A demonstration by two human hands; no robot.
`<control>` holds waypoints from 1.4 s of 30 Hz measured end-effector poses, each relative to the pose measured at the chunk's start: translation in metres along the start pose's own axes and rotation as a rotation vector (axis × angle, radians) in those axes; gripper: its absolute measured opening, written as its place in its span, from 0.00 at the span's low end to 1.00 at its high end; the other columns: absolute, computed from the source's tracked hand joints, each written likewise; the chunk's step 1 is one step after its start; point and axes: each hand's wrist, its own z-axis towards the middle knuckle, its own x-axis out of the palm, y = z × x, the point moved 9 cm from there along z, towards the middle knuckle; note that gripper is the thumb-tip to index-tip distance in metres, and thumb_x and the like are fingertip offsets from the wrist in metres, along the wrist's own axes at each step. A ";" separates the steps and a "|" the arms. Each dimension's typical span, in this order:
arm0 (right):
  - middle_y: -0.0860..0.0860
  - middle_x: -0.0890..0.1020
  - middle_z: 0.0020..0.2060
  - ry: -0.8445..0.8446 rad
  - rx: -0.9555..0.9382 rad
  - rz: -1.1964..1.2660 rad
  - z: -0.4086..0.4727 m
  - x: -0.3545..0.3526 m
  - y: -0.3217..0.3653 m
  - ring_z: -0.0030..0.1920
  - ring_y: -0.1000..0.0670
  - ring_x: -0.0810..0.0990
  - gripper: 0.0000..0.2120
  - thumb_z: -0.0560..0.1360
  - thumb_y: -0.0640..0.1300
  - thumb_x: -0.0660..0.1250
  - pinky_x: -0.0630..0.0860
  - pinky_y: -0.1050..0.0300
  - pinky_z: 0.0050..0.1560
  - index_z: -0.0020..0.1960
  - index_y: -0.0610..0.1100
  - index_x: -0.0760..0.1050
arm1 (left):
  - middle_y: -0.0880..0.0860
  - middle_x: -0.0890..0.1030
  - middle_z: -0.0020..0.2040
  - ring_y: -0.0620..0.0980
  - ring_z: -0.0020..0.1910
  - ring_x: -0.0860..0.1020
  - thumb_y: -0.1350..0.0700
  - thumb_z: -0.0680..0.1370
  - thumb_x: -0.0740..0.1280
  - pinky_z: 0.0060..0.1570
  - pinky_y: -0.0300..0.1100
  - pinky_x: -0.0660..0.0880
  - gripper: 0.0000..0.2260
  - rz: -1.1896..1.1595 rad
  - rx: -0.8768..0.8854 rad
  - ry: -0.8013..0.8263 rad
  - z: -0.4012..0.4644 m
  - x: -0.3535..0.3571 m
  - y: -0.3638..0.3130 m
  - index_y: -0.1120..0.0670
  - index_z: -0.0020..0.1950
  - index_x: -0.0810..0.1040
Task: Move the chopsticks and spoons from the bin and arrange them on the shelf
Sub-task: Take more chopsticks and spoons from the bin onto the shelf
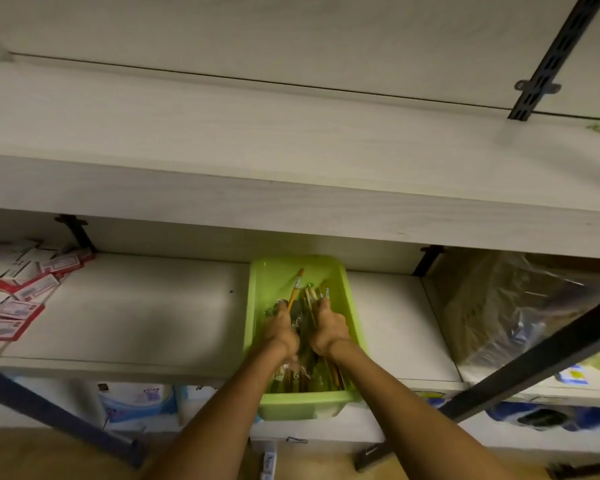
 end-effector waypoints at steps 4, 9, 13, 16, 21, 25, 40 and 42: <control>0.38 0.77 0.57 -0.082 -0.047 -0.102 -0.004 -0.011 0.008 0.58 0.36 0.77 0.27 0.74 0.35 0.63 0.75 0.46 0.58 0.70 0.45 0.58 | 0.61 0.75 0.57 0.63 0.43 0.82 0.68 0.78 0.57 0.28 0.52 0.80 0.25 -0.039 0.011 0.004 -0.001 -0.009 -0.004 0.49 0.72 0.57; 0.39 0.78 0.55 -0.150 -0.068 -0.089 -0.010 -0.021 0.021 0.56 0.36 0.78 0.28 0.74 0.37 0.65 0.76 0.47 0.56 0.70 0.47 0.59 | 0.63 0.75 0.58 0.53 0.24 0.77 0.64 0.80 0.58 0.15 0.39 0.71 0.25 -0.069 0.071 0.011 -0.007 -0.017 -0.015 0.47 0.74 0.57; 0.38 0.79 0.54 -0.207 -0.085 0.030 -0.021 -0.035 0.028 0.54 0.36 0.79 0.25 0.74 0.40 0.67 0.76 0.48 0.53 0.68 0.45 0.62 | 0.61 0.73 0.61 0.52 0.24 0.76 0.61 0.80 0.58 0.15 0.36 0.69 0.26 -0.075 0.152 0.028 -0.010 -0.020 -0.025 0.44 0.75 0.54; 0.39 0.80 0.55 -0.260 -0.119 0.094 -0.032 -0.048 0.033 0.56 0.36 0.78 0.25 0.74 0.39 0.68 0.74 0.51 0.52 0.68 0.43 0.63 | 0.60 0.74 0.58 0.52 0.24 0.76 0.61 0.80 0.57 0.15 0.35 0.68 0.22 -0.080 0.207 0.036 -0.018 -0.026 -0.033 0.45 0.71 0.58; 0.43 0.80 0.50 -0.341 -0.191 0.145 -0.059 -0.074 0.040 0.53 0.38 0.79 0.26 0.73 0.37 0.67 0.70 0.58 0.45 0.68 0.42 0.64 | 0.59 0.78 0.51 0.51 0.22 0.76 0.59 0.80 0.59 0.16 0.36 0.68 0.17 -0.036 0.339 0.037 -0.038 -0.043 -0.049 0.46 0.66 0.62; 0.51 0.75 0.45 -0.445 -0.260 0.182 -0.090 -0.107 0.044 0.47 0.46 0.79 0.25 0.73 0.37 0.68 0.68 0.62 0.42 0.68 0.41 0.64 | 0.58 0.78 0.48 0.61 0.36 0.82 0.57 0.78 0.60 0.31 0.50 0.80 0.17 0.042 0.469 0.012 -0.059 -0.052 -0.066 0.45 0.64 0.63; 0.53 0.75 0.43 -0.544 -0.188 0.336 -0.222 -0.159 -0.115 0.40 0.50 0.80 0.27 0.73 0.36 0.68 0.81 0.53 0.44 0.68 0.50 0.62 | 0.56 0.77 0.40 0.54 0.33 0.75 0.60 0.81 0.56 0.28 0.44 0.69 0.20 0.289 0.844 0.086 -0.197 0.059 -0.131 0.51 0.72 0.56; 0.51 0.76 0.42 -0.540 -0.167 0.344 -0.243 -0.163 -0.148 0.36 0.51 0.80 0.26 0.74 0.37 0.67 0.80 0.57 0.37 0.66 0.52 0.62 | 0.60 0.78 0.44 0.60 0.39 0.77 0.59 0.81 0.56 0.37 0.55 0.74 0.21 0.290 0.843 0.099 -0.215 0.089 -0.132 0.51 0.72 0.56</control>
